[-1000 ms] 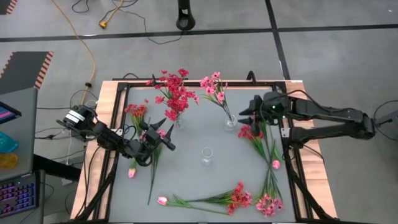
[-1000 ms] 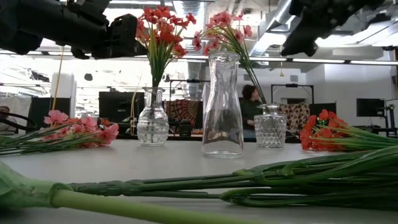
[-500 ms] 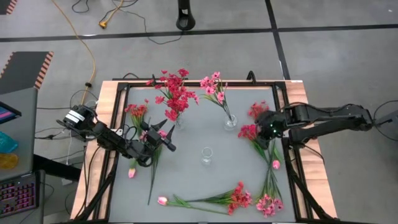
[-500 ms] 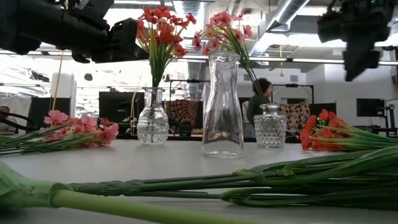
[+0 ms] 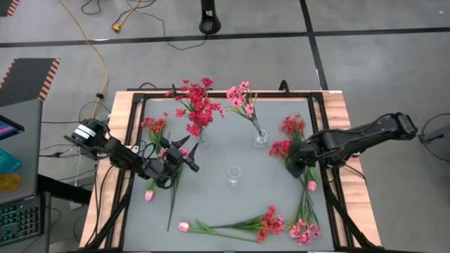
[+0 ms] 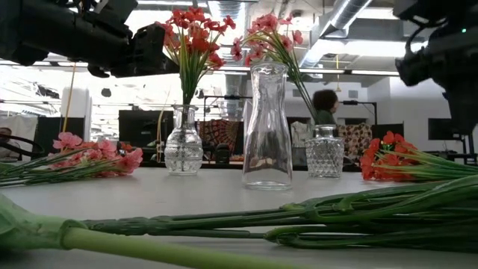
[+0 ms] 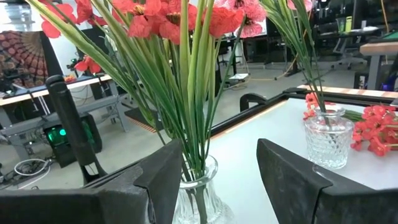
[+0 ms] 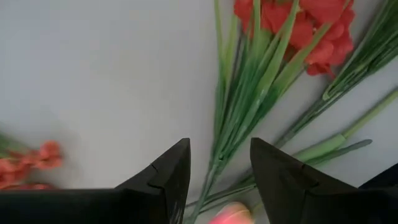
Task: Sort flowers into vase by color
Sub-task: Put the red flowers into the top left transparent vase
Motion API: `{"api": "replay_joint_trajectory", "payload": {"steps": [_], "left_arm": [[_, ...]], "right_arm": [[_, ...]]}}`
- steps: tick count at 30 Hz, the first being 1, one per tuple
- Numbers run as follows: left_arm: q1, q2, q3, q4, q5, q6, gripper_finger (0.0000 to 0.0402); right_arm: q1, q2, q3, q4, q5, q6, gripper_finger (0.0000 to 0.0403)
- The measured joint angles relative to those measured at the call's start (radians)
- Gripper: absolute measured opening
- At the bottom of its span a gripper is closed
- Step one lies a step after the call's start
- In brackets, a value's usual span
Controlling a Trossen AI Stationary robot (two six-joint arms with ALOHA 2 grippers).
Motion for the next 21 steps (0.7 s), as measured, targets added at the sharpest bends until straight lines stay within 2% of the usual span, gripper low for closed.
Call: {"api": "replay_joint_trajectory", "payload": {"steps": [12, 21], "left_arm": [[0.000, 0.000, 0.000, 0.001, 0.024, -0.001, 0.0197], [0.000, 0.000, 0.000, 0.001, 0.024, -0.001, 0.0197]], "right_arm": [[0.022, 0.264, -0.001, 0.020, 0.002, 0.001, 0.0193], [0.021, 0.416, -0.001, 0.119, 0.003, -0.013, 0.0193]]}}
